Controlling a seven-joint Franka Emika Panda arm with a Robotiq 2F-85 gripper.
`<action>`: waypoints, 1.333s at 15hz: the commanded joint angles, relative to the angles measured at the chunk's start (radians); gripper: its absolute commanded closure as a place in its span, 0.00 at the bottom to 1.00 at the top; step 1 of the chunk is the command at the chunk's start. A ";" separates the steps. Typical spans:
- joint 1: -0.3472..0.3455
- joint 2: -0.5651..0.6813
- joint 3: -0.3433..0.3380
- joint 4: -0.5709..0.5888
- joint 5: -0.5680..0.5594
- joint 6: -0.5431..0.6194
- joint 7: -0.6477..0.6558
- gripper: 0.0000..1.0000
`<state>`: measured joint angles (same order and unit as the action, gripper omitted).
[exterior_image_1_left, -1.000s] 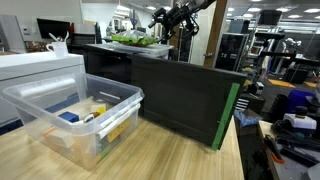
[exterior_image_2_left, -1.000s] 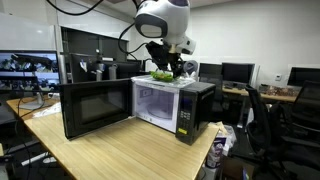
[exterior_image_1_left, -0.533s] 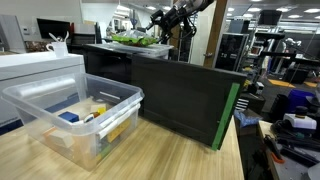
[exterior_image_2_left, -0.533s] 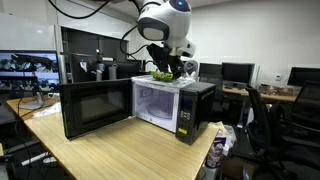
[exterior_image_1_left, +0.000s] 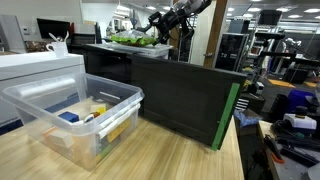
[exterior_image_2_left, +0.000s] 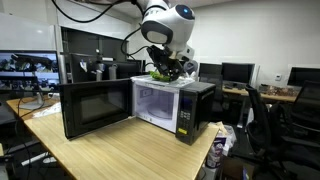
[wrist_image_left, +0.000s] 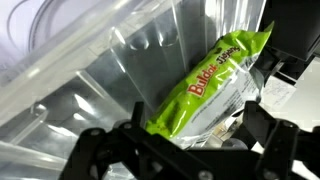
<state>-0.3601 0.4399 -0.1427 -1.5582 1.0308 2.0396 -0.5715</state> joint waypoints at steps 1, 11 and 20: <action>-0.031 0.020 0.019 0.035 0.026 -0.076 -0.042 0.00; -0.062 0.069 0.015 0.088 0.079 -0.160 -0.039 0.43; -0.078 0.087 0.012 0.096 0.118 -0.184 -0.064 0.99</action>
<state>-0.4166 0.5126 -0.1390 -1.4792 1.1151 1.8928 -0.6011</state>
